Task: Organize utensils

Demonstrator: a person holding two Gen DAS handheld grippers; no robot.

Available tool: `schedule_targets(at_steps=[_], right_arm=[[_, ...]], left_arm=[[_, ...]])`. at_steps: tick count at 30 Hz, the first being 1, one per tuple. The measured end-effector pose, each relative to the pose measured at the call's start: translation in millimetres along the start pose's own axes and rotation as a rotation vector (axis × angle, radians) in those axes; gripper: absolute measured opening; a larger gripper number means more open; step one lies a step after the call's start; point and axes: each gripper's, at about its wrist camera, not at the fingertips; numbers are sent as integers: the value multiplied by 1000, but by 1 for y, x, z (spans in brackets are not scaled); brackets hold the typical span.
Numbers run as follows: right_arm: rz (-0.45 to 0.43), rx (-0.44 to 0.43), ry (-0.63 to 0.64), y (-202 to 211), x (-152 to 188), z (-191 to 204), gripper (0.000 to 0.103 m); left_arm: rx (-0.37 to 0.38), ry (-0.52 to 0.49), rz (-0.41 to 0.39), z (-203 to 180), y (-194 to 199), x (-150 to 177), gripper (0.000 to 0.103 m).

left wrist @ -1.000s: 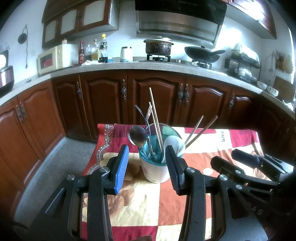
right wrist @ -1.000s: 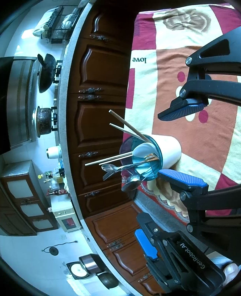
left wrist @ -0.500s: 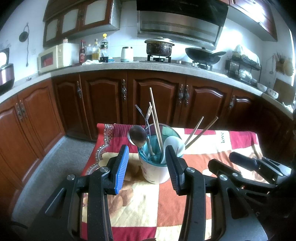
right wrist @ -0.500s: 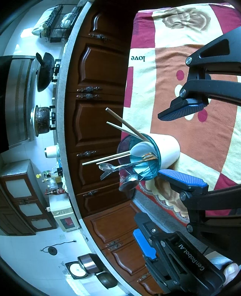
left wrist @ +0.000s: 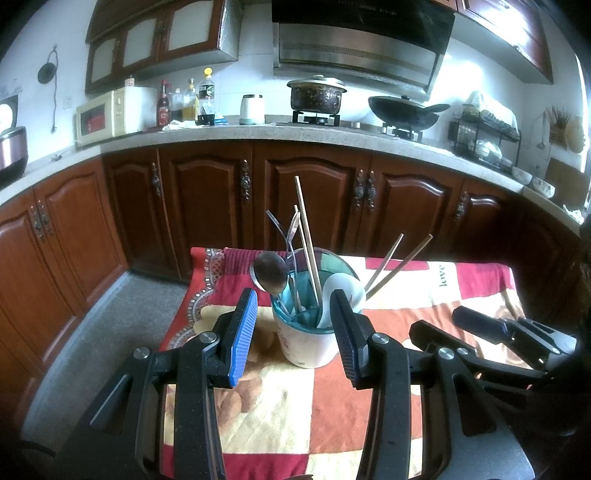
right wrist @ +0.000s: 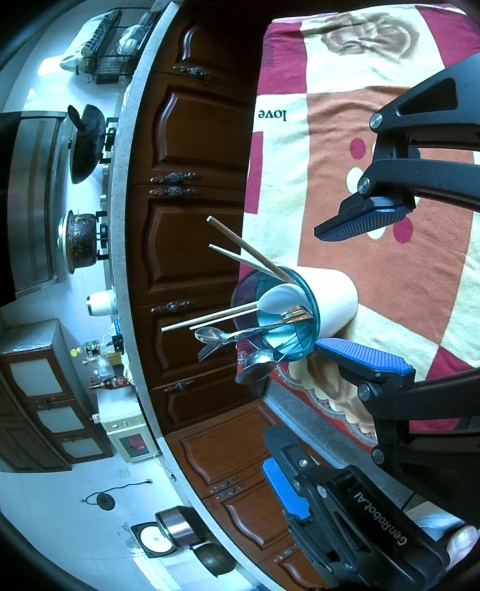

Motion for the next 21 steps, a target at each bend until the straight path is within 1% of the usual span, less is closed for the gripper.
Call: schedule_targets(at_steps=[9, 16, 21], right_arm=[[17, -5, -1, -7, 5, 1, 53], [33, -6, -16, -11, 8, -5, 53], [41, 1, -28, -15, 10, -12, 53]], left_arm=[[5, -14, -1, -8, -5, 2, 40], [5, -23, -19, -9, -8, 5, 40], [11, -9, 3, -7, -11, 7, 40]])
Point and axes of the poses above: each gripper's, at about its wrist camera, not at the fingertips, and y roughly against the way its jaws point, z to its left, x to its underside, and after that the axes turned 10 degrees about x, right-handed
